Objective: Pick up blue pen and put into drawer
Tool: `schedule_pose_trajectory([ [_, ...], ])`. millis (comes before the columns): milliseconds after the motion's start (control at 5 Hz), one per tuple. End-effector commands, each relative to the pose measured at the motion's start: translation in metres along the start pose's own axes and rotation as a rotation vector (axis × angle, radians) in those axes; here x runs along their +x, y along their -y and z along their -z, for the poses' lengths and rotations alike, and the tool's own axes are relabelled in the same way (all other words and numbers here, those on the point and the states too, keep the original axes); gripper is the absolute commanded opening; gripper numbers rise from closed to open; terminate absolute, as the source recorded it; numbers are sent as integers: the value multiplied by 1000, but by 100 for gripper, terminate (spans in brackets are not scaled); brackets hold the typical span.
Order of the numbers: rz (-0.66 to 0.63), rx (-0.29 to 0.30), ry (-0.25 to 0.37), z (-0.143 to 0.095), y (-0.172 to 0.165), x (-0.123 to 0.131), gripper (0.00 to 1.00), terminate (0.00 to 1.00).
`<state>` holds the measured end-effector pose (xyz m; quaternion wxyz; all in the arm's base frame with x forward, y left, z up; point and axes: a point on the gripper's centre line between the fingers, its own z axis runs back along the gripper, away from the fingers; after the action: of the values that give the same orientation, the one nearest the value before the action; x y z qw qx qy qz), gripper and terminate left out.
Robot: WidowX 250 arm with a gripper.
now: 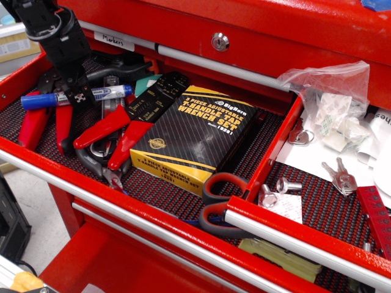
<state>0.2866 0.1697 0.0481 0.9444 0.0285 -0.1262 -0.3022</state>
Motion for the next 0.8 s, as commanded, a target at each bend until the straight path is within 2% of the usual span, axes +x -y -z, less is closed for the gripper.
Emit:
schedule_pose_trajectory([
  [0, -45, 6, -19, -18, 3, 10, 0, 0],
  [200, -87, -23, -80, -44, 14, 19, 0, 0],
  [400, -128, 31, -117, -89, 40, 42, 0, 0],
  [600, -190, 40, -127, -131, 70, 66, 0, 0],
])
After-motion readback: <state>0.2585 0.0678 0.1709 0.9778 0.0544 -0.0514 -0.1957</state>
